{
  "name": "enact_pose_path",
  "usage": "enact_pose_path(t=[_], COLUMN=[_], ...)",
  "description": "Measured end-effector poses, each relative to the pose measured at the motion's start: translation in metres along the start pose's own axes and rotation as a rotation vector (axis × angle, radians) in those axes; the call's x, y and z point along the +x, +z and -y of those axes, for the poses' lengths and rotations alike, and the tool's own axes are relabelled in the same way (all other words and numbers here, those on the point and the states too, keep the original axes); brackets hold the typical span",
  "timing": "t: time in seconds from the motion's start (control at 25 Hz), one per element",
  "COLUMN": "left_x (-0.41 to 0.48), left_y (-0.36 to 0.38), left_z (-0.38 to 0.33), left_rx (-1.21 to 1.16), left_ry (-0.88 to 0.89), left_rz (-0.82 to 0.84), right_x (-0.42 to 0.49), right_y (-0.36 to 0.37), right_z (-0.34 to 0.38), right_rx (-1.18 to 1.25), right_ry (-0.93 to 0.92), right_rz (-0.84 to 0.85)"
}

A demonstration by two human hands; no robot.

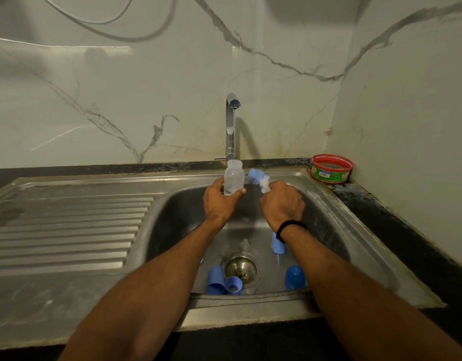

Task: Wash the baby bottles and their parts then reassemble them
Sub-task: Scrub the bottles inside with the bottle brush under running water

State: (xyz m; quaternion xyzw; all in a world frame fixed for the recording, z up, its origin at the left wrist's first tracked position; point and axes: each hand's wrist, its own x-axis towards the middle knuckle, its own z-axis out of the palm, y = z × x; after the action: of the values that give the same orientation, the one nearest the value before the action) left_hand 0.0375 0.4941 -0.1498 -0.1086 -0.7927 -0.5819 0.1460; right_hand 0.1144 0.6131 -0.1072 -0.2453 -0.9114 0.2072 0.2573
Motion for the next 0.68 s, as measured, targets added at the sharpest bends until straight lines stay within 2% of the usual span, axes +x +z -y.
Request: enact_pose_path(t=[0.28,0.44,0.68], left_x=[-0.007,-0.015,-0.018], left_y=[-0.012,-0.035,-0.044], left_z=[-0.006,-0.016,-0.003], left_rx=[0.100,0.084,0.254], left_ry=[-0.055,-0.105,-0.141], left_rz=[0.042,-0.054,-0.031], right_x=[-0.004,-0.006,-0.010], right_y=[-0.003,-0.008,-0.012], right_z=[-0.001,0.003,0.006], right_rx=[0.022,0.056,0.120], right_ry=[0.004,-0.004,-0.038], right_rz=[0.026,0.056,0.055])
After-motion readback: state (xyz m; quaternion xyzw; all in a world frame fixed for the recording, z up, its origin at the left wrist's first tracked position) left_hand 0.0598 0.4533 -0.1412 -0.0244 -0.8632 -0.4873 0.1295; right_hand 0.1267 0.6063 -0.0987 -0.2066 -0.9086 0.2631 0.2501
